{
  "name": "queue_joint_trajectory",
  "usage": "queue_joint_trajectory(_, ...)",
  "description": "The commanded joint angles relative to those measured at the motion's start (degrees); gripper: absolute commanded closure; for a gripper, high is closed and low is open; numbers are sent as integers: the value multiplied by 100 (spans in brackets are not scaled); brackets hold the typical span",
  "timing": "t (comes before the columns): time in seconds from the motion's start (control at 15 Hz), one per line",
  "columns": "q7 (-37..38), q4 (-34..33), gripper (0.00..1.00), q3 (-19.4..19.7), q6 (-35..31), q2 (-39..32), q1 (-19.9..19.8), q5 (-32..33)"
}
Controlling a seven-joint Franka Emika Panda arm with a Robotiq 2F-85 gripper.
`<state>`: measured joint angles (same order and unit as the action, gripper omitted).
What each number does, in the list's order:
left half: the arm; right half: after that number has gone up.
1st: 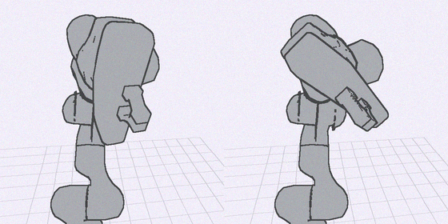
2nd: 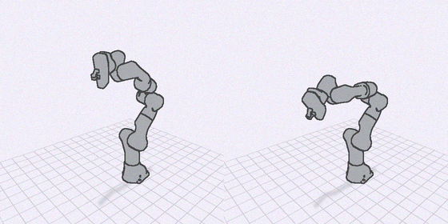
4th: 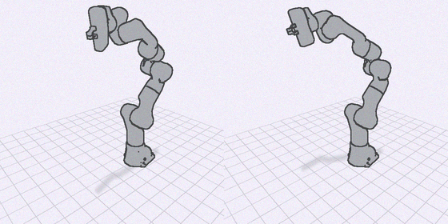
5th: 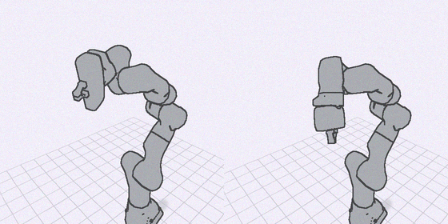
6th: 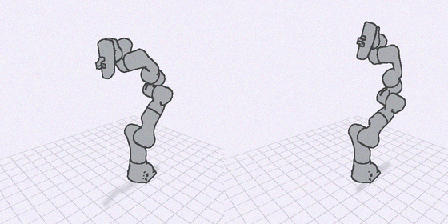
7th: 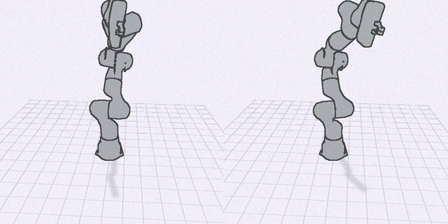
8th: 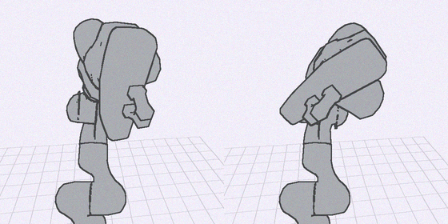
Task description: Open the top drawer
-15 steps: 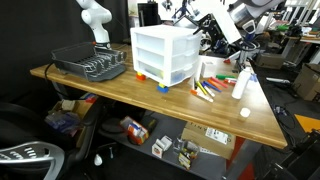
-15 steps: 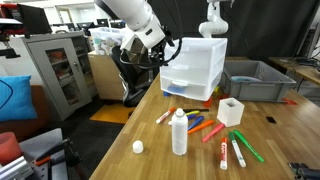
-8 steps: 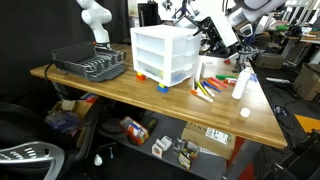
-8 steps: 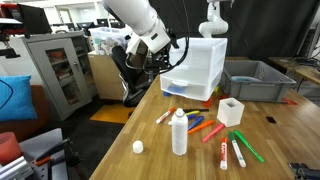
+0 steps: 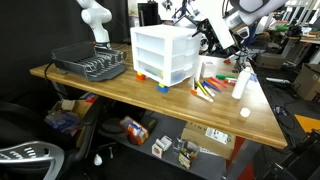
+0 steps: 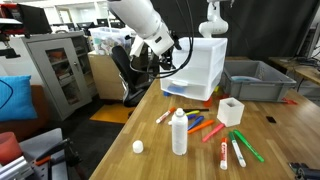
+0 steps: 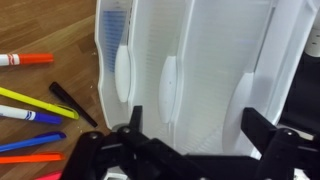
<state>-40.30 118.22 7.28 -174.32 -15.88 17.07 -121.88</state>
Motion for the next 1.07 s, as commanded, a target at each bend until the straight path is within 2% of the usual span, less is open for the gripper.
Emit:
queue_joint_trajectory(0.0, -364, -172, 0, 135, 81, -78, 65, -362)
queue_joint_trajectory(0.27, -486, -242, 2, 164, 160, -126, 53, -501)
queue_joint_trajectory(0.33, -509, -255, 9, 173, 187, -146, 49, -526)
queue_joint_trajectory(0.4, -521, -269, 19, 181, 234, -169, 42, -533)
queue_joint_trajectory(0.47, -530, -284, 34, 189, 255, -193, 41, -535)
queue_joint_trajectory(1.0, -788, -460, 90, 312, 419, -194, 53, -804)
